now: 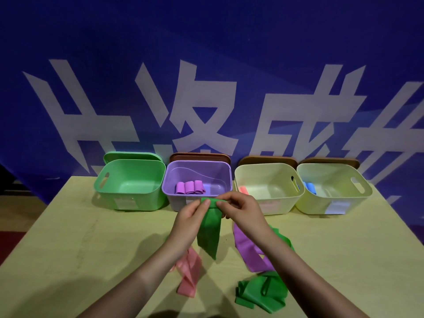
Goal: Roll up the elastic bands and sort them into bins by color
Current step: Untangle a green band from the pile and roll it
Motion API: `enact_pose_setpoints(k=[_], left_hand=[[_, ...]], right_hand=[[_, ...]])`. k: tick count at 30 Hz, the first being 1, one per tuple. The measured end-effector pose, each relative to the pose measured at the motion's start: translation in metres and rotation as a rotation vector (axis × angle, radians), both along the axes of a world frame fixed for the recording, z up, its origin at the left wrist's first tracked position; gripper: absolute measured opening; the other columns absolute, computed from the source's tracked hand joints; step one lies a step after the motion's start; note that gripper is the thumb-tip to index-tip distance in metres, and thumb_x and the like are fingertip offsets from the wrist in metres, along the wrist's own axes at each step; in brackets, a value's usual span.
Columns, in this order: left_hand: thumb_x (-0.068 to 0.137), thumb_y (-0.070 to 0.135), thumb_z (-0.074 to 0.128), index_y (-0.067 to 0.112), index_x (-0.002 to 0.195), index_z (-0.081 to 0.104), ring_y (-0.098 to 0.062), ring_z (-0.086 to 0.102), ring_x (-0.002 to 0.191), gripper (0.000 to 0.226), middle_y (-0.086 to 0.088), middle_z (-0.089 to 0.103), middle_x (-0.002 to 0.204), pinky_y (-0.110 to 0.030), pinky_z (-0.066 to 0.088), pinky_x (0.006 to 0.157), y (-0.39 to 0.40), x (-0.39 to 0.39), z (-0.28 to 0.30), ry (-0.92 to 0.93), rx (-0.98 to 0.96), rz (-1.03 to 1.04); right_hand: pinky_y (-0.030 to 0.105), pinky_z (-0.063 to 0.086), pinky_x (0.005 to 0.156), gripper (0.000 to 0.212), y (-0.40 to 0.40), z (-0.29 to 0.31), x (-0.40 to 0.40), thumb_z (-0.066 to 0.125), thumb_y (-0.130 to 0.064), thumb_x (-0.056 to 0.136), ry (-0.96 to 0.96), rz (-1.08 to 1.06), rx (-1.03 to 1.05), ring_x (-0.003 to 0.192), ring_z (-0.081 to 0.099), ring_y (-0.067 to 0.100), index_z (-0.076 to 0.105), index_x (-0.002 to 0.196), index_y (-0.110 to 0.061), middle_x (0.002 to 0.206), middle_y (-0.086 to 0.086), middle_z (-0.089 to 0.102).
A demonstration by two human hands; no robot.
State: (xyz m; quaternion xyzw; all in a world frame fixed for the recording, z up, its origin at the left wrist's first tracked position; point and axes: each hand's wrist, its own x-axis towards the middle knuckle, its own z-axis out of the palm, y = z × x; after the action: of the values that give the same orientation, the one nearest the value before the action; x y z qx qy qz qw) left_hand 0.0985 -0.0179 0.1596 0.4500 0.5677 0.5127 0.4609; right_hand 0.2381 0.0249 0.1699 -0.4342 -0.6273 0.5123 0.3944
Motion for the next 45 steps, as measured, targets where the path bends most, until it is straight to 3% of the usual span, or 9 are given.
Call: enact_pose_setpoints(k=[4,12,16,22,29,34,39,42,45], left_hand=[[0.099,0.018,0.047,0.022,0.089,0.069,-0.019,0.067,0.080,0.025,-0.002,0.073,0.084,-0.034,0.051,0.074,0.004,0.001,-0.004,0.053,0.009,0.014],[0.098,0.014,0.046,0.018,0.085,0.070,-0.003,0.066,0.076,0.027,0.007,0.074,0.077,-0.015,0.050,0.070,0.014,0.010,0.002,-0.118,0.002,0.018],[0.095,0.012,0.052,0.014,0.092,0.070,-0.017,0.067,0.082,0.018,-0.008,0.074,0.088,-0.029,0.051,0.076,0.022,0.009,-0.001,-0.092,0.014,-0.094],[0.095,0.016,0.053,0.015,0.084,0.070,-0.006,0.062,0.071,0.021,0.003,0.071,0.074,-0.017,0.047,0.065,0.032,0.006,-0.006,-0.066,-0.004,-0.075],[0.094,0.023,0.054,-0.002,0.077,0.066,-0.014,0.051,0.066,0.032,-0.007,0.060,0.067,-0.029,0.040,0.063,0.040,0.003,-0.008,-0.106,0.022,0.029],[0.094,0.021,0.054,0.009,0.071,0.067,-0.004,0.052,0.055,0.030,0.004,0.061,0.056,-0.017,0.042,0.055,0.043,0.000,-0.005,-0.147,0.028,0.020],[0.096,0.019,0.050,0.021,0.080,0.073,-0.006,0.067,0.077,0.028,0.003,0.074,0.079,-0.019,0.051,0.073,0.041,0.000,-0.011,-0.174,-0.003,-0.014],[0.097,0.018,0.050,0.022,0.084,0.074,-0.007,0.068,0.084,0.028,0.004,0.075,0.086,-0.019,0.052,0.076,0.041,-0.003,-0.012,-0.169,0.006,-0.029],[0.096,0.017,0.051,0.018,0.079,0.073,-0.007,0.064,0.076,0.028,0.003,0.073,0.078,-0.022,0.049,0.073,0.040,-0.003,-0.013,-0.164,0.010,-0.019]], right_hand=[[0.014,0.044,0.058,0.007,0.001,-0.004,0.000,0.064,0.002,0.086,0.024,0.006,-0.049,0.051,0.055,0.000,0.066,0.084,-0.004,0.064,0.004,0.058],[0.017,0.043,0.058,0.019,0.008,-0.008,0.002,0.065,-0.003,0.087,-0.001,-0.101,0.005,0.052,0.053,0.004,0.066,0.072,-0.014,0.056,-0.007,0.058],[0.017,0.042,0.056,0.024,0.013,-0.007,0.005,0.061,-0.004,0.091,0.034,-0.123,-0.001,0.050,0.051,0.002,0.067,0.071,-0.015,0.051,-0.008,0.057],[0.026,0.042,0.060,0.030,0.018,-0.012,0.006,0.058,-0.013,0.095,0.003,-0.114,0.042,0.054,0.049,0.011,0.064,0.071,0.005,0.053,0.001,0.054],[0.036,0.046,0.064,0.040,0.017,-0.015,-0.003,0.053,-0.019,0.098,-0.033,-0.121,0.073,0.056,0.053,0.010,0.061,0.063,-0.002,0.057,0.013,0.061],[0.022,0.045,0.062,0.020,0.017,-0.014,-0.007,0.061,-0.012,0.093,-0.007,-0.102,0.067,0.058,0.057,0.008,0.069,0.075,-0.016,0.060,-0.002,0.062],[0.024,0.050,0.066,0.017,0.020,-0.016,-0.009,0.067,-0.010,0.088,-0.038,-0.181,0.126,0.066,0.057,0.005,0.070,0.084,-0.026,0.071,-0.004,0.066],[0.022,0.048,0.068,0.013,0.021,-0.016,-0.007,0.074,-0.011,0.082,-0.112,-0.153,0.155,0.068,0.056,0.005,0.073,0.092,-0.019,0.079,0.007,0.069],[0.016,0.046,0.067,0.011,0.022,-0.015,-0.004,0.070,-0.013,0.084,-0.245,-0.146,0.236,0.066,0.057,0.003,0.075,0.095,-0.013,0.080,-0.003,0.070]])
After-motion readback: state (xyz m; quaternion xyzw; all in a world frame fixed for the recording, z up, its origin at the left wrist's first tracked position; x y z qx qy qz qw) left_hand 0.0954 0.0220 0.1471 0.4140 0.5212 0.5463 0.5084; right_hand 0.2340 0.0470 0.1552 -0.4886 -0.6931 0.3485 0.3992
